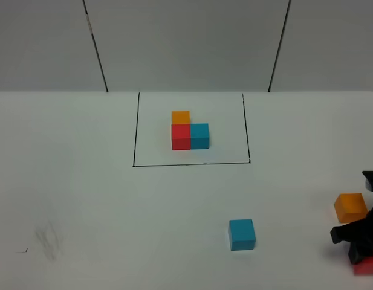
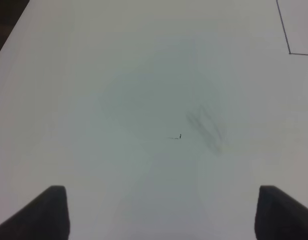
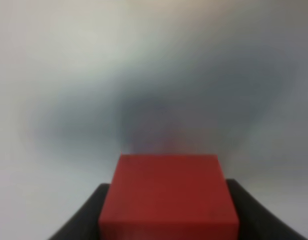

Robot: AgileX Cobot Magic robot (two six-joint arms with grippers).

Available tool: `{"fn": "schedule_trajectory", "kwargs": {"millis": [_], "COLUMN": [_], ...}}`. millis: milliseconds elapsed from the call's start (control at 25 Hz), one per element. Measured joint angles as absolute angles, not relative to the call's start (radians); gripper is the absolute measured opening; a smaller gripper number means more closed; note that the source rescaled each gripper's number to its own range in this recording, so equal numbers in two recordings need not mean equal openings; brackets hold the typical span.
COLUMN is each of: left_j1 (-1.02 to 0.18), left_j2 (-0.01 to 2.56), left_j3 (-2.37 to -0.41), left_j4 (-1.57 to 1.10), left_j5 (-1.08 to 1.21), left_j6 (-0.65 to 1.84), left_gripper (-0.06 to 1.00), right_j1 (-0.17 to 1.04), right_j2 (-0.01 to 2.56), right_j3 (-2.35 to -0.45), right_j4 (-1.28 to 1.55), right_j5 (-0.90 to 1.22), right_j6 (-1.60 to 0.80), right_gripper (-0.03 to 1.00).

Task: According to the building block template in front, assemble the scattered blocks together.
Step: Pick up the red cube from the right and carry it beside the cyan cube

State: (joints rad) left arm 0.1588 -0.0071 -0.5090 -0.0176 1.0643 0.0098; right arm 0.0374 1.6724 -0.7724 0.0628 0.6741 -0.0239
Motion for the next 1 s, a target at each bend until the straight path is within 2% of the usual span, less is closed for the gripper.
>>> {"fn": "schedule_trajectory", "kwargs": {"millis": [160, 400, 640, 1000], "left_j1": [0.159, 0.159, 0.159, 0.159], "left_j2": [-0.007, -0.007, -0.007, -0.007], "left_j3": [-0.509, -0.509, -0.509, -0.509], "left_j4": [-0.018, -0.018, -0.018, -0.018], "left_j5": [1.064, 1.064, 1.064, 1.064], "left_j6": [0.01, 0.01, 0.01, 0.01], "left_gripper": [0.99, 0.99, 0.99, 0.99], "right_j1": [0.037, 0.063, 0.259, 0.568], "right_j2": [1.515, 1.325, 1.306, 1.527], "right_j3": [-0.777, -0.873, -1.0, -1.226], "right_j4": [0.124, 0.285, 0.334, 0.097], "right_j5": [0.799, 1.023, 1.026, 0.982], "right_j6": [-0.108, -0.413, -0.585, -0.648], "right_gripper": [0.24, 0.24, 0.24, 0.24]}}
